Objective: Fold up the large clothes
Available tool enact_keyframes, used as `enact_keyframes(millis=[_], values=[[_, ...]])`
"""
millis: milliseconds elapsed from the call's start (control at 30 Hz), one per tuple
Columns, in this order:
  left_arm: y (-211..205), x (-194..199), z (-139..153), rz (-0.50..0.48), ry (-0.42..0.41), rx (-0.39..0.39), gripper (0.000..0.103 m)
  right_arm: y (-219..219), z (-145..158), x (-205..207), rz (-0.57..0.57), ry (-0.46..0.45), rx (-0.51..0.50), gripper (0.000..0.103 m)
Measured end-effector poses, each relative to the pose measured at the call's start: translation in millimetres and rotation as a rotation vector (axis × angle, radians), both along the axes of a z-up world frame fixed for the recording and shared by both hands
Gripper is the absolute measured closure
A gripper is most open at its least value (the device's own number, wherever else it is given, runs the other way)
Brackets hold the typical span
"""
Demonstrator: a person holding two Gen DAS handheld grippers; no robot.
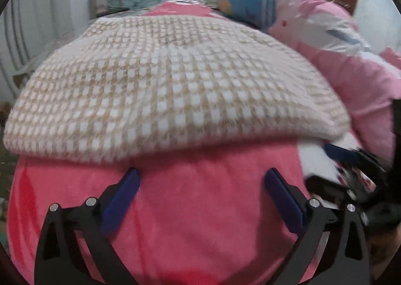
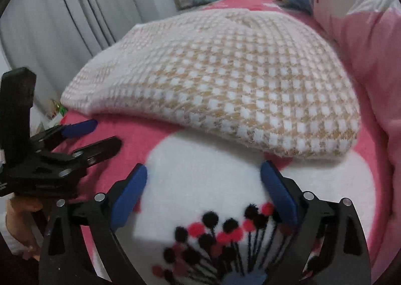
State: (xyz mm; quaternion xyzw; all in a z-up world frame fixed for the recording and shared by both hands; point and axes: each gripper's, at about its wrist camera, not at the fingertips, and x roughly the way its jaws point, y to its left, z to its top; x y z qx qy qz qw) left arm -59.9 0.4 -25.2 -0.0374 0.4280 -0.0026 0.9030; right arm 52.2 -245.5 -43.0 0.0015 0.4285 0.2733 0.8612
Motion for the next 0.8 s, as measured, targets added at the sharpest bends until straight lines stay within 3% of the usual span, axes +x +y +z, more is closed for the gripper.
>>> enact_keyframes(millis=[67, 133, 333, 467, 800], values=[[-10, 11, -5, 0.003, -0.001, 0.07, 0.004, 8, -2, -3, 0.018, -0.033, -0.047, 0.008], [-11, 9, -7, 0.007, -0.02, 0.089, 0.004, 12, -6, -10, 0.005, -0.065, -0.072, 0.008], [-16, -3, -6, 0.022, -0.04, 0.105, 0.004, 8, -7, -12, -0.006, -0.078, -0.043, 0.008], [-12, -4, -7, 0.019, -0.038, 0.067, 0.004, 7, -8, -9, -0.007, -0.078, -0.043, 0.008], [-10, 0, -6, 0.019, -0.035, 0.077, 0.004, 7, -5, -22, -0.028, -0.126, -0.096, 0.008]])
